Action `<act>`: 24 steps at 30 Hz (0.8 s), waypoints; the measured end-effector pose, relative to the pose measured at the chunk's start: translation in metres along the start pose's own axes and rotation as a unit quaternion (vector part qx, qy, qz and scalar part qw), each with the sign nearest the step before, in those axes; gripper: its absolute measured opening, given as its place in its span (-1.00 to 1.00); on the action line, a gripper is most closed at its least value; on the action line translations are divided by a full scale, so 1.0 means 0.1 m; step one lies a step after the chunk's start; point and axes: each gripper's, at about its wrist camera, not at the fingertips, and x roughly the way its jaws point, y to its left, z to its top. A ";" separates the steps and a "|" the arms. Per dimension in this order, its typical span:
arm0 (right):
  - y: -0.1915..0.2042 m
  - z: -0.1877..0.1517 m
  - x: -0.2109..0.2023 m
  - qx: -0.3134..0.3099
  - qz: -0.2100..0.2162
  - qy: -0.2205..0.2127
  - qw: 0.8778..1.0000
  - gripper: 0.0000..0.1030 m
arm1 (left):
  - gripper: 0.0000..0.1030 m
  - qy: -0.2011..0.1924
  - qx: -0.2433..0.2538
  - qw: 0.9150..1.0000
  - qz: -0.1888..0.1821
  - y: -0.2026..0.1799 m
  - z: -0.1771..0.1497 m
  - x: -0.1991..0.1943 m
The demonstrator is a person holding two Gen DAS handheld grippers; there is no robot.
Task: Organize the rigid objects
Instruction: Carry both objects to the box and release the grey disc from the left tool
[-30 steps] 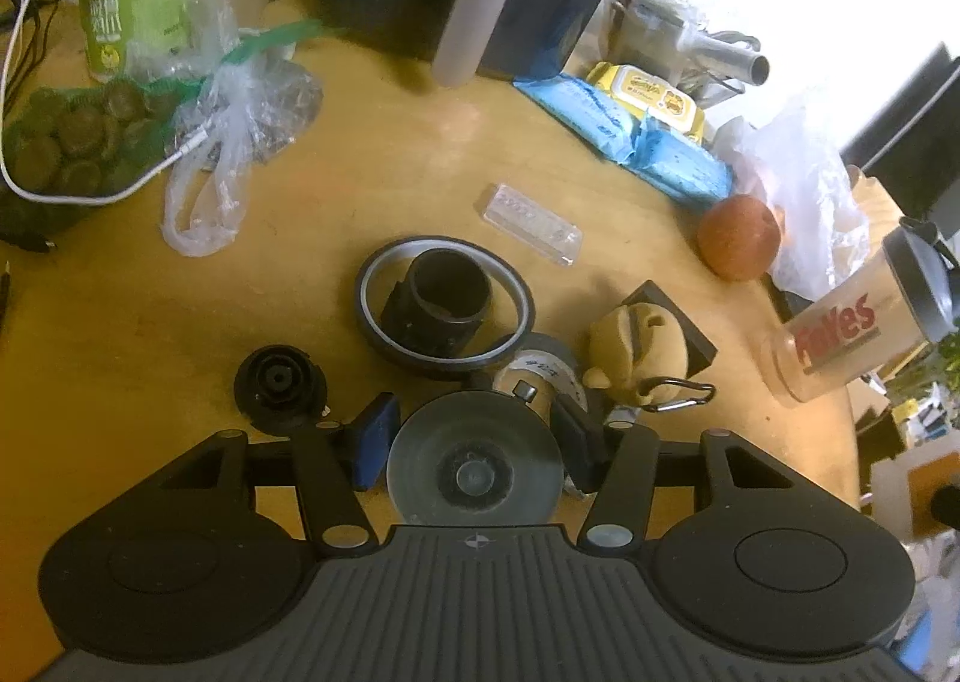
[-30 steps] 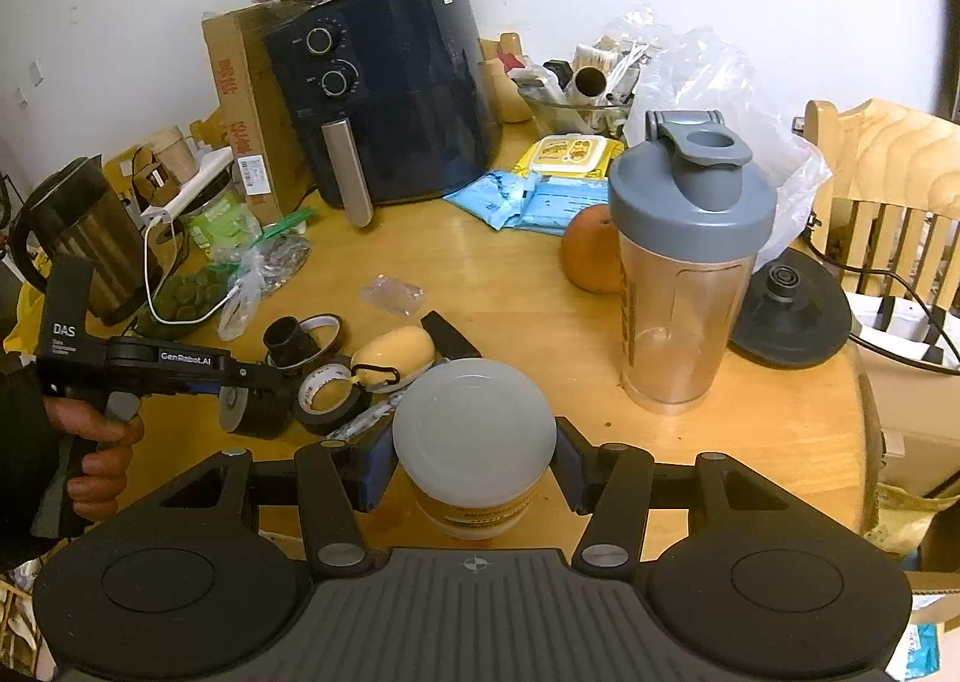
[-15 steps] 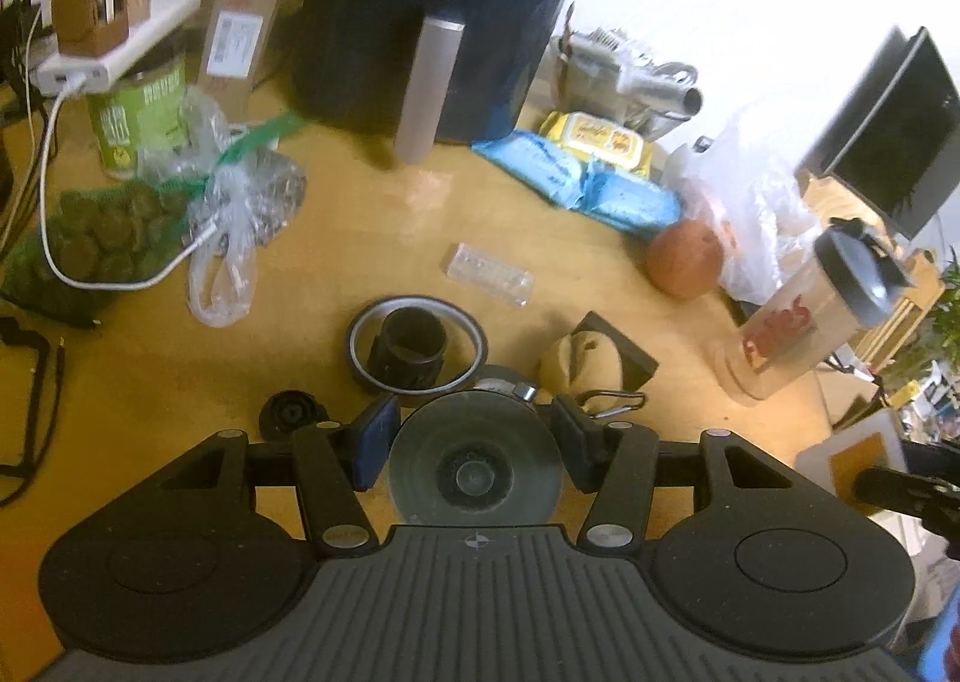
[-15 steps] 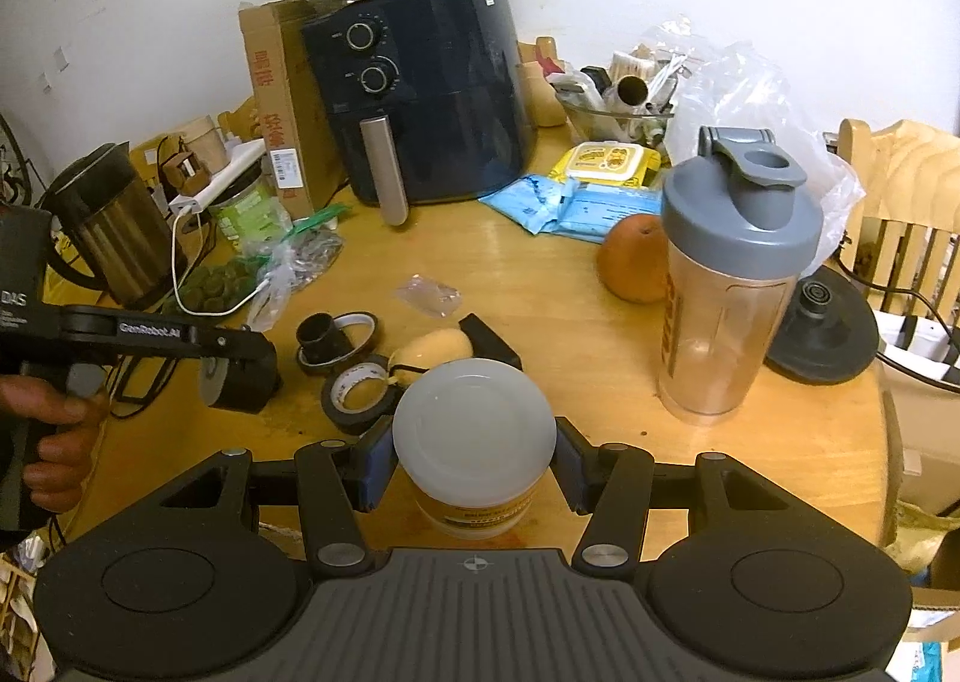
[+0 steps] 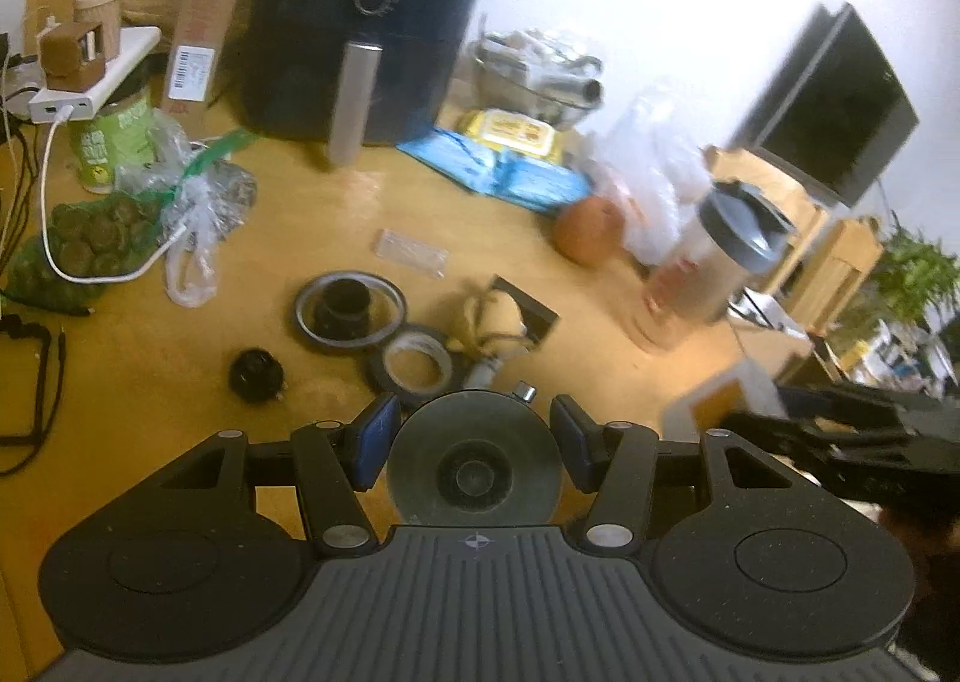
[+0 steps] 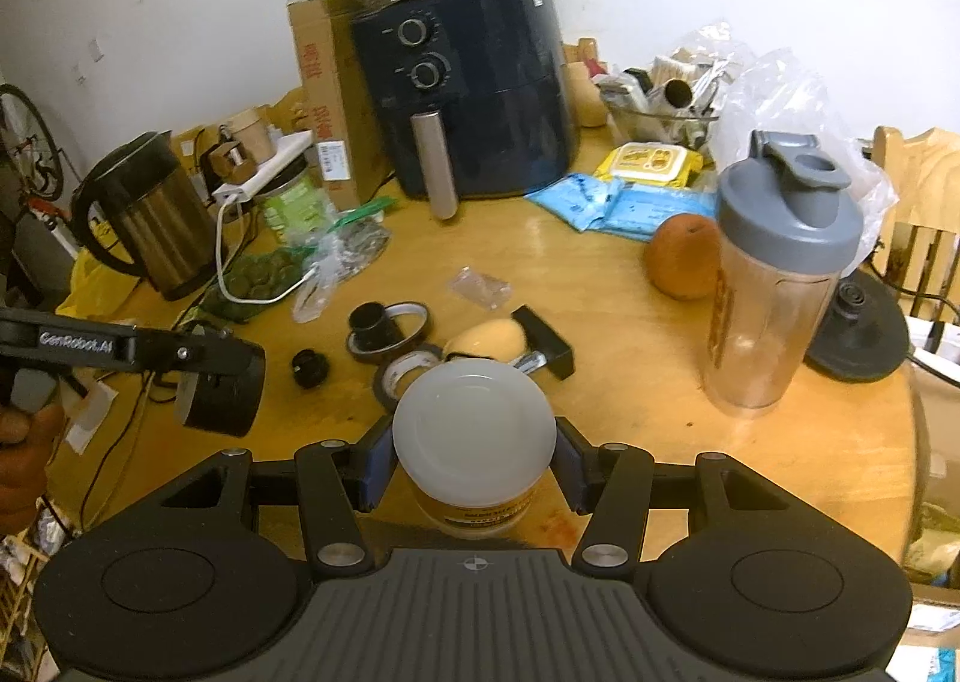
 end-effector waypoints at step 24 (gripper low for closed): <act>0.27 -0.48 -0.07 -0.017 0.021 0.048 0.998 0.10 | 0.06 0.166 0.243 0.952 0.087 -0.55 -0.76 0.45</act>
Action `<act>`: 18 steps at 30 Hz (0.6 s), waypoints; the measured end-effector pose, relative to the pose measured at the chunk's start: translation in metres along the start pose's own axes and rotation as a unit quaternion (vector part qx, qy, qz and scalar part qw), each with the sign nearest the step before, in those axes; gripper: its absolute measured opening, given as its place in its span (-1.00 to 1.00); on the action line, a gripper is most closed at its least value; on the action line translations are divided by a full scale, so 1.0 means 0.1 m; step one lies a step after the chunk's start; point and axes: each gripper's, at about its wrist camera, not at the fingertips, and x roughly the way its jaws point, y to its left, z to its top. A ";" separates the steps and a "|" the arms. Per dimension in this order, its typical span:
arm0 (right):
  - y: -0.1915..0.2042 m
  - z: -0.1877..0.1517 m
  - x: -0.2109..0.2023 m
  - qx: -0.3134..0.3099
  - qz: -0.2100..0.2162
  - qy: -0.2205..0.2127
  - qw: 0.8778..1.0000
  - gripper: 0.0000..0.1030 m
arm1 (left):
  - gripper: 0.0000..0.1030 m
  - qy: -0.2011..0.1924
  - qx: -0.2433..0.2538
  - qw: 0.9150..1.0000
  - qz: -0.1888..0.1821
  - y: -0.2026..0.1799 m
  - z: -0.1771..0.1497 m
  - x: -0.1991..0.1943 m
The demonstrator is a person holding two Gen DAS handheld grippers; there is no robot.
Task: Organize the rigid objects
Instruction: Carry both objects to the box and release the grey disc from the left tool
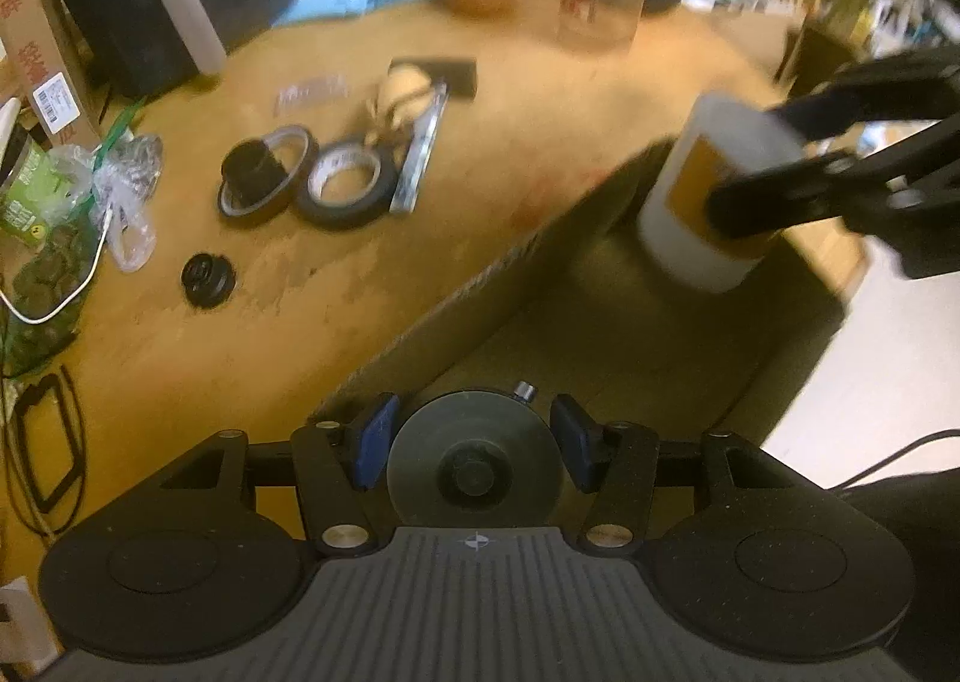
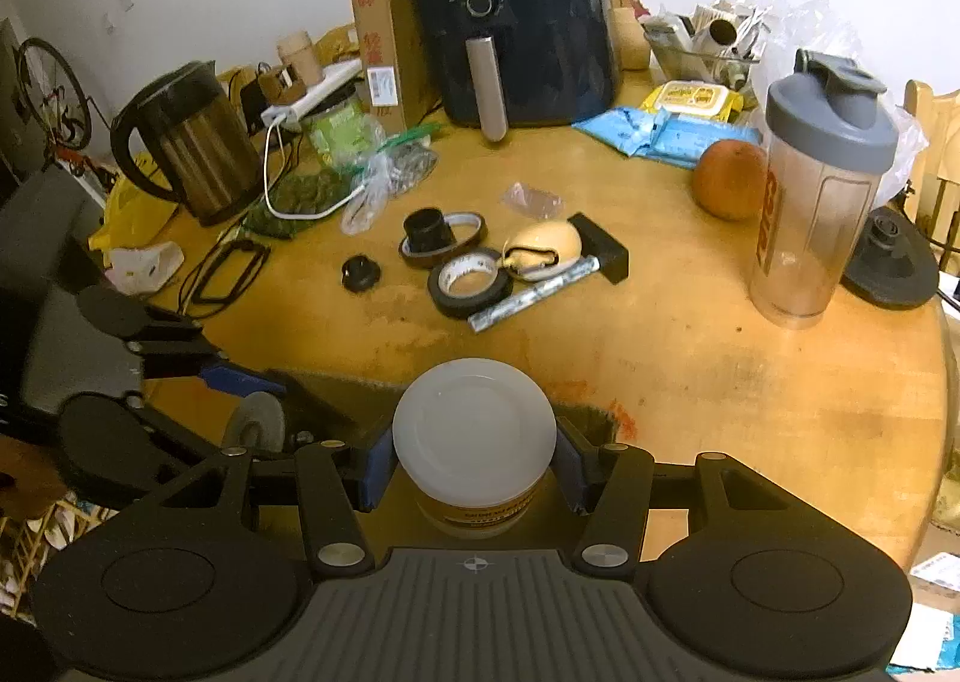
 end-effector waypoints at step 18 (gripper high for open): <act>0.02 -0.22 0.20 -0.016 -0.041 0.011 0.999 0.10 | 0.08 -0.091 -0.170 0.981 -0.001 0.35 -0.41 -0.61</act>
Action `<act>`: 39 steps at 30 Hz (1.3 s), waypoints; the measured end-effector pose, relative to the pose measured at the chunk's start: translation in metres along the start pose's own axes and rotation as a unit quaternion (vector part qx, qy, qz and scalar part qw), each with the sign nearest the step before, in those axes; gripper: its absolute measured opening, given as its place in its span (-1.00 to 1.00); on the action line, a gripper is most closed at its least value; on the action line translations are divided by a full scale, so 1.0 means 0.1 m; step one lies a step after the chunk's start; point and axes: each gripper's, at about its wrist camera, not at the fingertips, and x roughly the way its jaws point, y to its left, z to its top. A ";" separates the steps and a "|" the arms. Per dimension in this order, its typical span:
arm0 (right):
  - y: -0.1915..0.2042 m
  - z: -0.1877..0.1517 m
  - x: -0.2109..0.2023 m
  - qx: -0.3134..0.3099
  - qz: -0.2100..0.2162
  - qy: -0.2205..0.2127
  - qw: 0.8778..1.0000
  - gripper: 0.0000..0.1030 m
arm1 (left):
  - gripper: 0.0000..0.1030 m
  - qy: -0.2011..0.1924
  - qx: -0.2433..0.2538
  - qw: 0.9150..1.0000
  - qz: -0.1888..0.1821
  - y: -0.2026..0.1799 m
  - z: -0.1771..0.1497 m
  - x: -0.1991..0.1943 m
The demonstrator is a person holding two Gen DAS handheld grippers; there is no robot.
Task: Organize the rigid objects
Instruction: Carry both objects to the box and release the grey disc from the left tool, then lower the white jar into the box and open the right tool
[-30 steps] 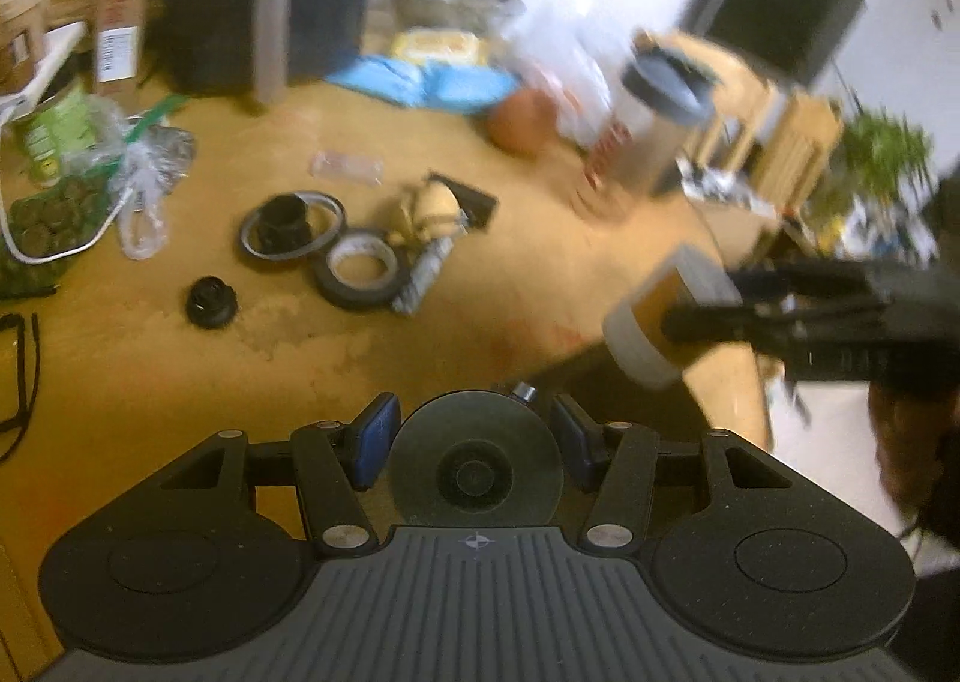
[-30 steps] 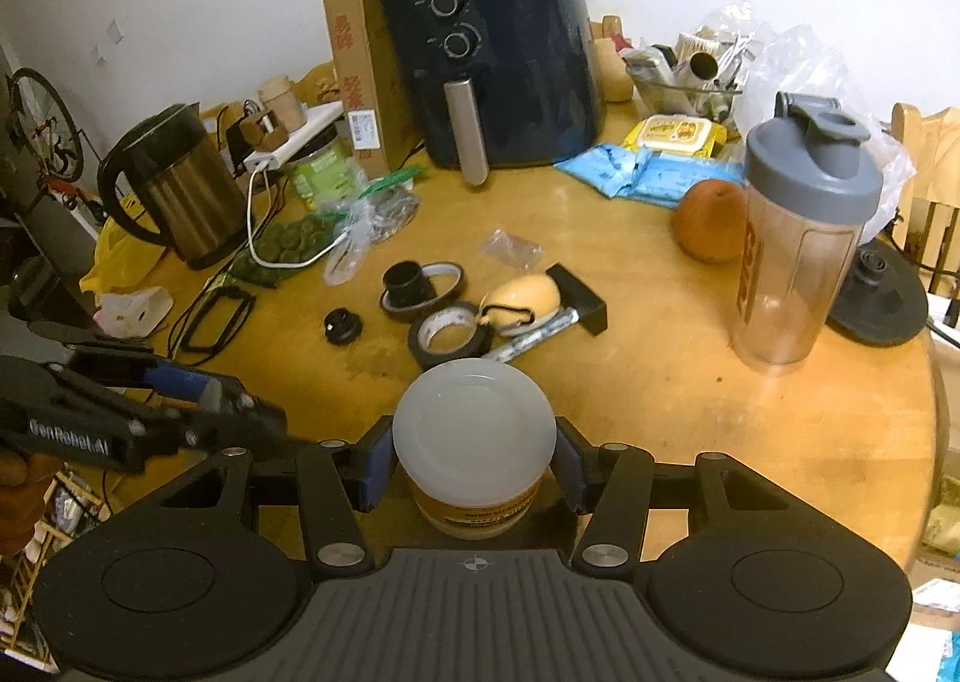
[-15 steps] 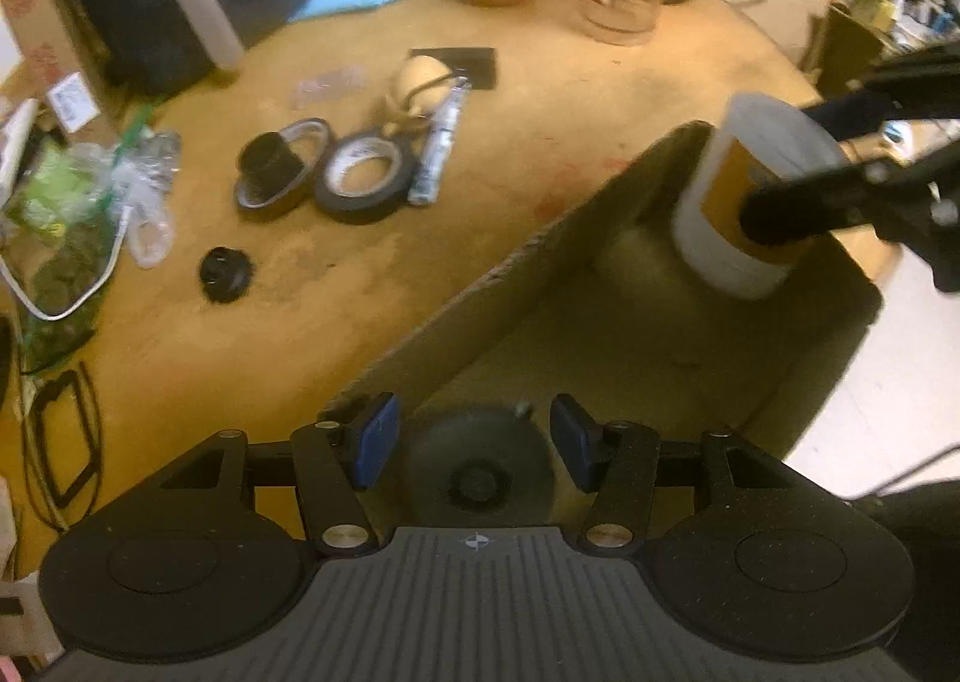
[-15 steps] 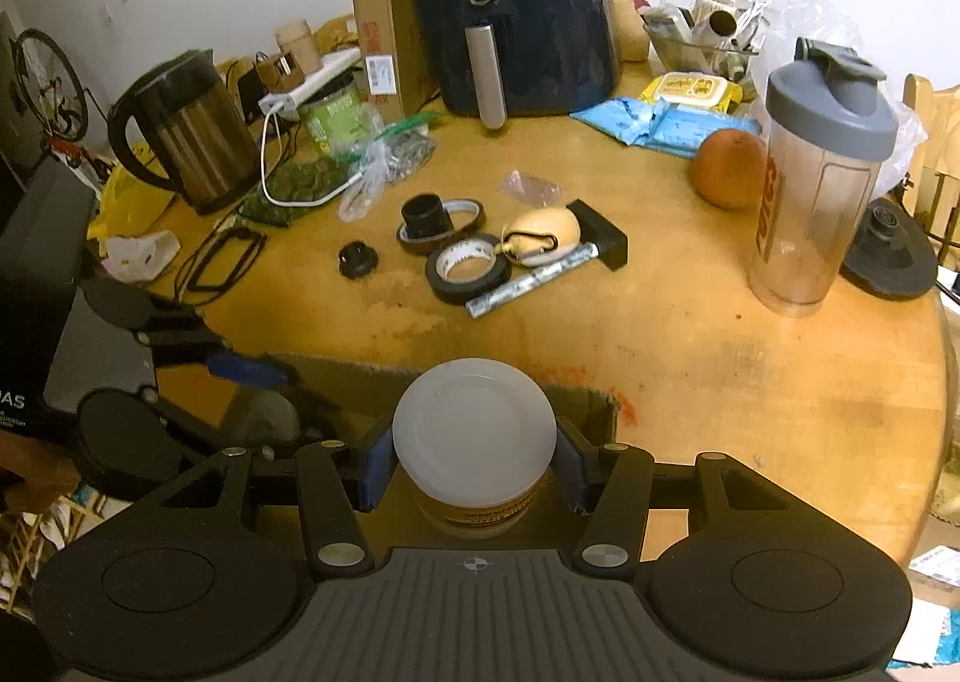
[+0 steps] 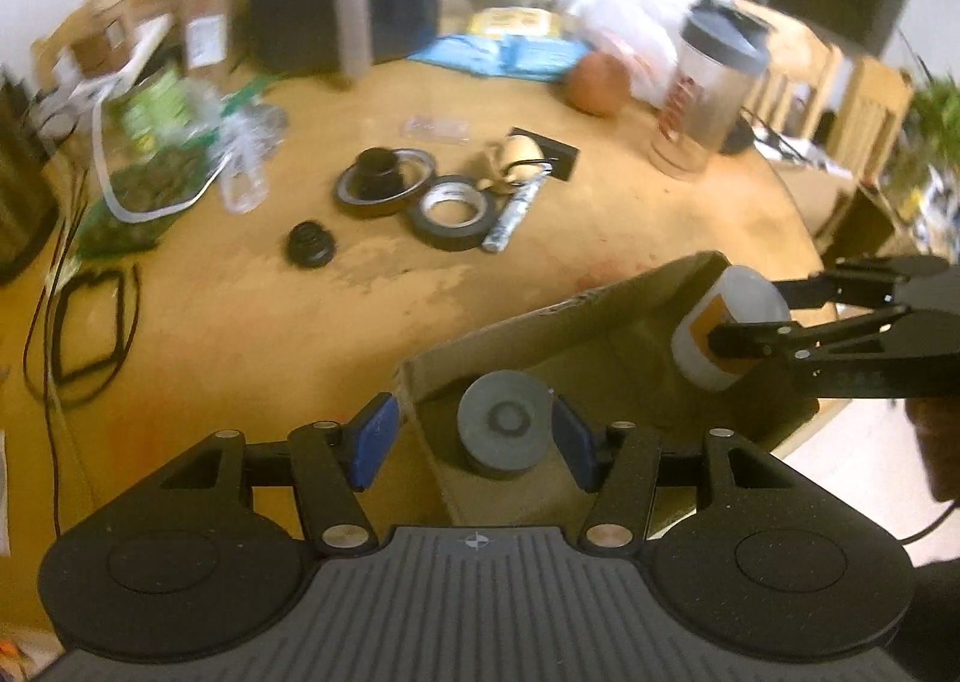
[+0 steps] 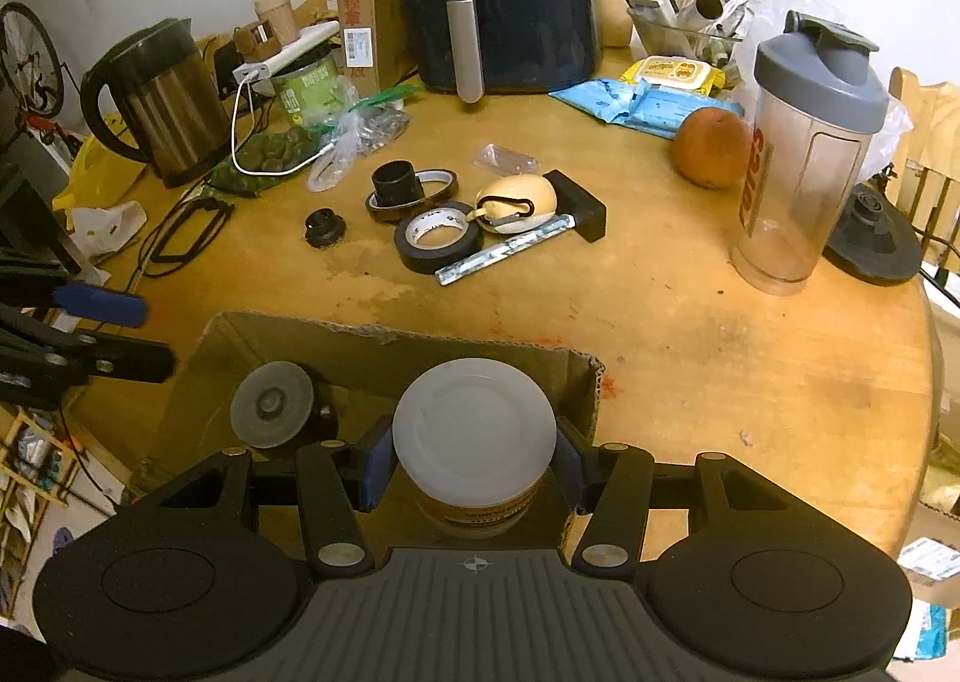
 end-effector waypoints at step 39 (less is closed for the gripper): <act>0.02 0.19 -0.07 0.010 -0.099 -0.028 0.995 1.00 | 0.08 -0.016 -0.078 0.997 0.002 0.28 -0.21 -0.11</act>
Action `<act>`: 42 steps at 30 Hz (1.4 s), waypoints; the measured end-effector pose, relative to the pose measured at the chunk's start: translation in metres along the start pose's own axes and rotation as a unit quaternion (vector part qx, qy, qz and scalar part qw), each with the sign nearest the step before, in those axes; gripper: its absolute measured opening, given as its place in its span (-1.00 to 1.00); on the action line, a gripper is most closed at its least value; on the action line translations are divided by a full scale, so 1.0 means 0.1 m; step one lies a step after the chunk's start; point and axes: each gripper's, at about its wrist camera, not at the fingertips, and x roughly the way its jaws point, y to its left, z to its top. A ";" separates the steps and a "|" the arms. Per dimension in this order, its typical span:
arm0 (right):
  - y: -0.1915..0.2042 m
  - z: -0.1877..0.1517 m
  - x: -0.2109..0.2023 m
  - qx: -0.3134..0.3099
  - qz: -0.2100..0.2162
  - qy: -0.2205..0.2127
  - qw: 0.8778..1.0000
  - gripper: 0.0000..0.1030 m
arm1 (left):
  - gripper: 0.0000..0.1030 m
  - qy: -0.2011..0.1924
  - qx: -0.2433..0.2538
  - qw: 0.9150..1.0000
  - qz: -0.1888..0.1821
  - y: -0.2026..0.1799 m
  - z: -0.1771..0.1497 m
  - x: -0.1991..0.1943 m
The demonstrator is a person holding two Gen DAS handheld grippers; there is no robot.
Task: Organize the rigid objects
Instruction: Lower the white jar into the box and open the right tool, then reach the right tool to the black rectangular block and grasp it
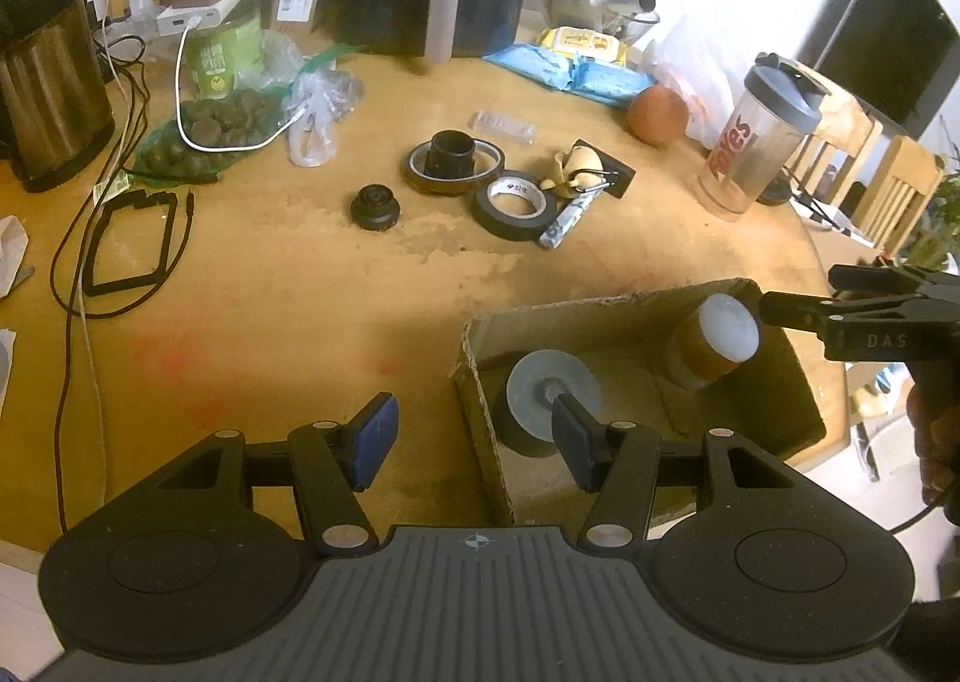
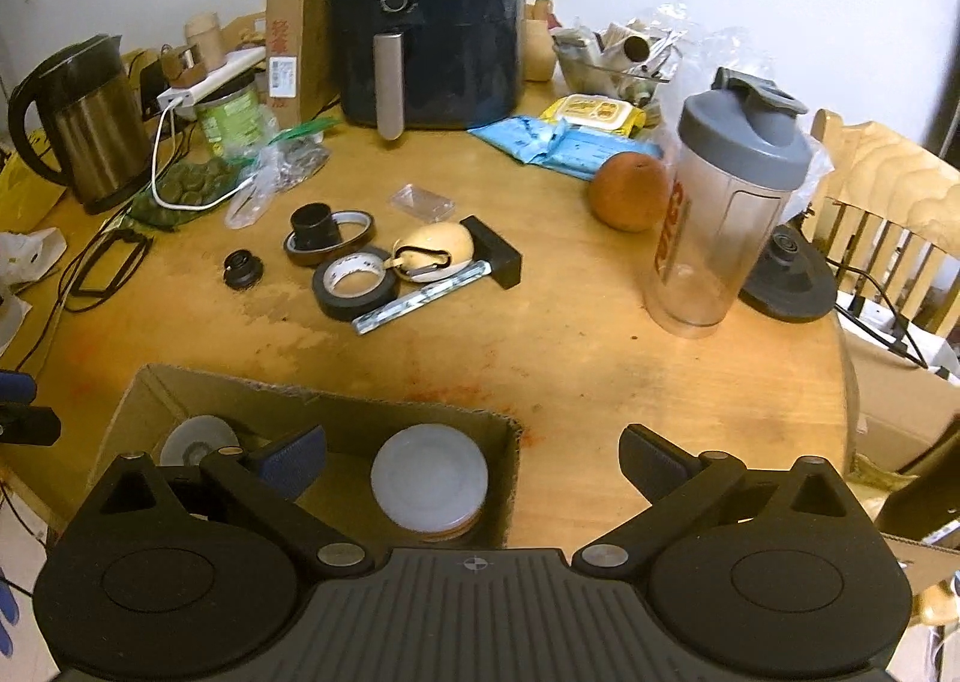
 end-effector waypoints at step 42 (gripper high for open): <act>-0.36 0.99 1.22 -0.094 0.057 0.024 0.994 0.62 | 0.08 0.005 -0.072 0.995 0.064 0.00 0.35 0.14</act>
